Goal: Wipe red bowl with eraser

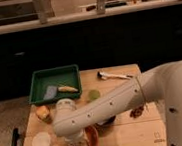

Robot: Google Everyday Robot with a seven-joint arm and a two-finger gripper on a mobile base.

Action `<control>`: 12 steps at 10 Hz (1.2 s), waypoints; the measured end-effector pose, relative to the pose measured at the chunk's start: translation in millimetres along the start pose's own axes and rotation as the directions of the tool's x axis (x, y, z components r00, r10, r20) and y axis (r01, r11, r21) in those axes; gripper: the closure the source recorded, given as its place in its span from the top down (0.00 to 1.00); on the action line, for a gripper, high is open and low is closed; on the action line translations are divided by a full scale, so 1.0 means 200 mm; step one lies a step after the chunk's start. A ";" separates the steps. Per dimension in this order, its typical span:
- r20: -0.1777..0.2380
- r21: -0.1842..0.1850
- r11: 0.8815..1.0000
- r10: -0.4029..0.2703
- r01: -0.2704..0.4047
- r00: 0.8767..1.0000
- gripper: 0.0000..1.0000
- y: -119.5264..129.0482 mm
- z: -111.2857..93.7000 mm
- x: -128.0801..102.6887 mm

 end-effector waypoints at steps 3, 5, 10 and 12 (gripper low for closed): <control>0.008 -0.016 0.998 0.068 -0.068 0.998 0.02 0.13 0.01 -0.05; -0.008 -0.013 0.993 0.116 -0.116 0.993 0.02 0.20 0.01 0.02; -0.025 -0.014 0.995 0.097 -0.098 0.995 0.02 0.14 -0.02 0.24; -0.029 -0.019 0.998 0.051 -0.052 0.998 0.02 0.05 -0.03 0.27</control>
